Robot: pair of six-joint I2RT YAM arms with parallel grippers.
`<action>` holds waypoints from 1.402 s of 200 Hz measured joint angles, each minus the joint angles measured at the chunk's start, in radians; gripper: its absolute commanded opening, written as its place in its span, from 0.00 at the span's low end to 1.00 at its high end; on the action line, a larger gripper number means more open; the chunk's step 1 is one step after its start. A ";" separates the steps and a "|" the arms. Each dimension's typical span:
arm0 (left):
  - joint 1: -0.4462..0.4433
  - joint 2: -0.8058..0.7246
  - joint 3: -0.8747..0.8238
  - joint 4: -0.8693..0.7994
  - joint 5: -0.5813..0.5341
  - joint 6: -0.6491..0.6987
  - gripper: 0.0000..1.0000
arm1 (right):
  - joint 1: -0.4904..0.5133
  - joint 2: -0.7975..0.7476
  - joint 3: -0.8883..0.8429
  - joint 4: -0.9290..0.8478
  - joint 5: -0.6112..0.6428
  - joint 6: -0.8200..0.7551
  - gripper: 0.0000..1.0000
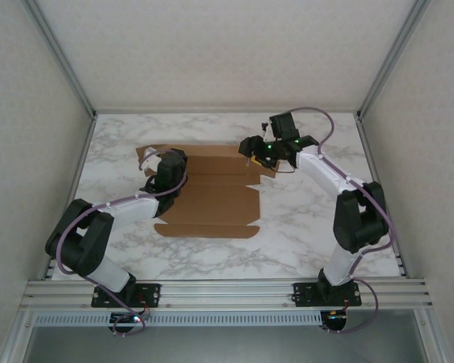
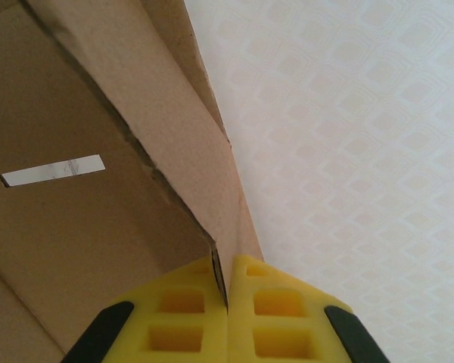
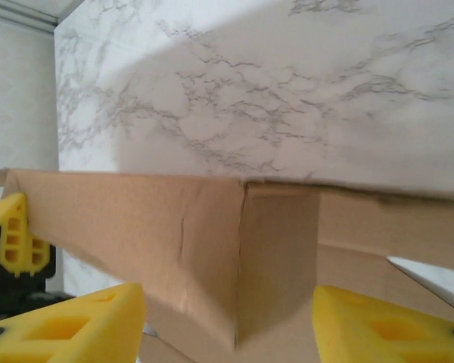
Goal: Fold the paper box
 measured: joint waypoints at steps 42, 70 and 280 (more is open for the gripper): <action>0.000 0.000 0.004 -0.007 0.000 -0.004 0.00 | 0.000 -0.214 -0.196 0.034 0.074 -0.051 0.31; 0.000 0.000 0.005 -0.009 0.000 -0.004 0.00 | 0.019 -0.261 -0.315 0.046 0.141 -0.056 0.29; 0.000 0.042 0.075 -0.071 -0.002 -0.019 0.00 | -0.002 0.197 -0.231 0.224 0.254 -0.098 0.50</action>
